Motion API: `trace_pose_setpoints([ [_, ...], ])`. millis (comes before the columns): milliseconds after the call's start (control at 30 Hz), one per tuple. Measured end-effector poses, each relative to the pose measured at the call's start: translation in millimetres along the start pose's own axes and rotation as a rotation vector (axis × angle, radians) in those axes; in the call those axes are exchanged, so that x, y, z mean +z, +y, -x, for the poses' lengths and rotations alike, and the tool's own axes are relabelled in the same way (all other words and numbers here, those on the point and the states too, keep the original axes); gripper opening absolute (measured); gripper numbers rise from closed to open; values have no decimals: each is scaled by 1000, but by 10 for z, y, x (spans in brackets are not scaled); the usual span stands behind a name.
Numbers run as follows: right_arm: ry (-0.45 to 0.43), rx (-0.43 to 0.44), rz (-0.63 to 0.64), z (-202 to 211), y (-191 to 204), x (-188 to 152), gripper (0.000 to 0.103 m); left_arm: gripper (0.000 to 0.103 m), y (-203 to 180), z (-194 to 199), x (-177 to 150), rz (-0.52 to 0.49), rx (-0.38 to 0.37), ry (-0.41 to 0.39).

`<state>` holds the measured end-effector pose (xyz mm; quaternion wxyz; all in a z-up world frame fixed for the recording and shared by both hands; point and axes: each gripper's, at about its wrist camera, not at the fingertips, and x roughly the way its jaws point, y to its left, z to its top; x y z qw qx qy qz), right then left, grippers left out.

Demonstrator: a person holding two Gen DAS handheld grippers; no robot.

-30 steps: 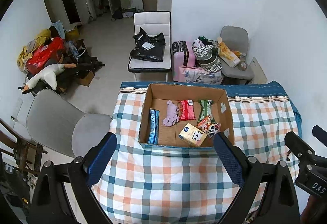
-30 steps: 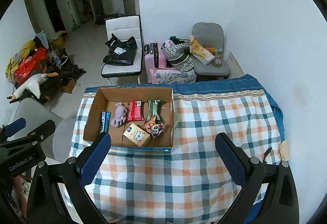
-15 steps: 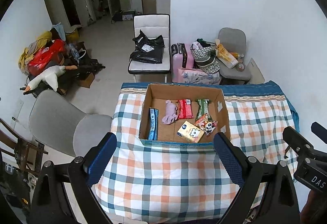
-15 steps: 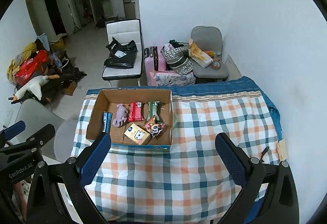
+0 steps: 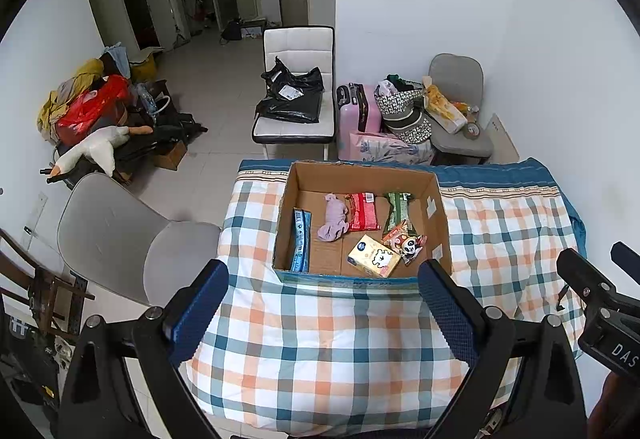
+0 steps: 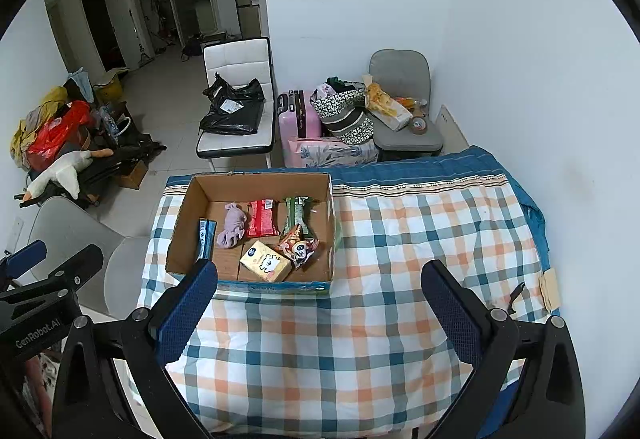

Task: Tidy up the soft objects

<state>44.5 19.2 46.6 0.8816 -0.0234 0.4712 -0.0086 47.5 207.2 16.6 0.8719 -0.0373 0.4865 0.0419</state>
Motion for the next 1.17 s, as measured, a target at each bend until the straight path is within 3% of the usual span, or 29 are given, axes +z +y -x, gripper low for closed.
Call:
trace_pose_setpoints([
  [1167, 6, 3, 5, 2, 26, -42, 103, 97, 6, -9, -49, -6, 5, 14],
])
